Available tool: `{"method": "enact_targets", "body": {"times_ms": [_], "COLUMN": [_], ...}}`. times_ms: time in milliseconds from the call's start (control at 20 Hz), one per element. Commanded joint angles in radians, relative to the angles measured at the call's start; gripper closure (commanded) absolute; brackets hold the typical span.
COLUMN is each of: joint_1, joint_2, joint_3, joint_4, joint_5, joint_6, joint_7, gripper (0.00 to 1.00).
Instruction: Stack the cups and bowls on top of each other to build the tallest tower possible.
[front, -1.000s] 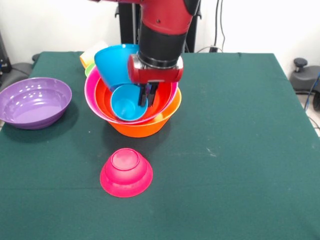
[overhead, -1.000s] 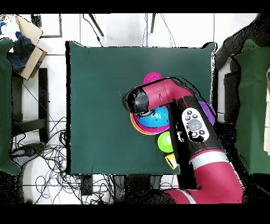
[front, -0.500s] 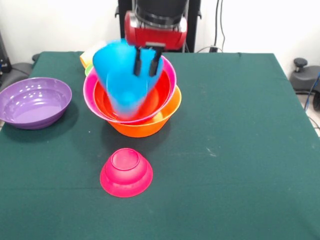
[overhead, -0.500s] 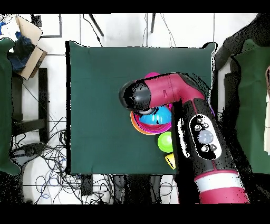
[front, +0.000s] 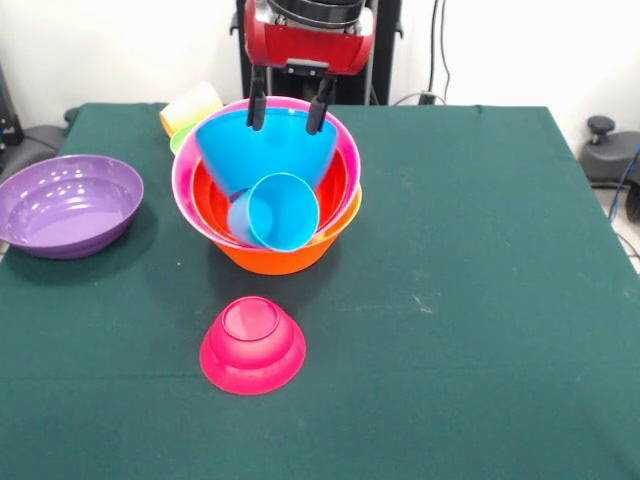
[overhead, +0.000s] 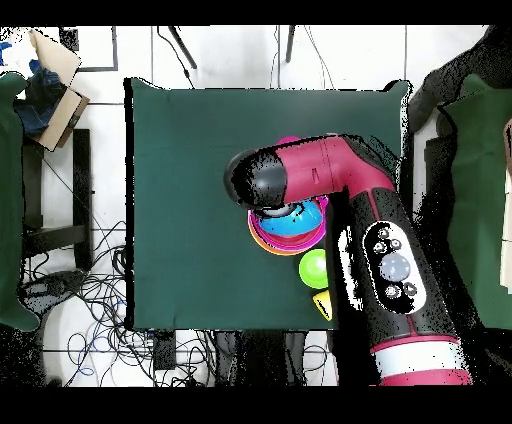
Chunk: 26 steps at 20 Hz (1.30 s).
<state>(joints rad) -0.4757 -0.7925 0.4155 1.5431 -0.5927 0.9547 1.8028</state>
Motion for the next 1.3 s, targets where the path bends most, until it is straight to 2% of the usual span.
{"method": "enact_targets", "body": {"times_ms": [50,500,700,850,950,1000,1100,1300], "joint_1": [0.014,0.030,0.029,0.036,0.005,-0.034,-0.075,-0.136], "joint_2": [0.027,0.012,-0.003,0.005,0.015,0.028,0.054,0.085], "joint_3": [0.031,0.038,0.037,0.043,0.085,0.131,0.186,0.256], "joint_4": [0.003,-0.036,-0.025,-0.051,-0.060,-0.050,-0.059,-0.076], "joint_5": [-0.012,0.008,0.014,0.019,0.059,0.108,0.146,0.201], "joint_6": [0.048,0.105,0.106,0.109,0.058,0.002,-0.040,-0.055], "joint_7": [-0.129,-0.129,-0.128,-0.118,-0.139,-0.160,-0.206,-0.258], "gripper": [0.00,0.00,0.00,0.00,0.00,0.00,0.00,0.00]}}
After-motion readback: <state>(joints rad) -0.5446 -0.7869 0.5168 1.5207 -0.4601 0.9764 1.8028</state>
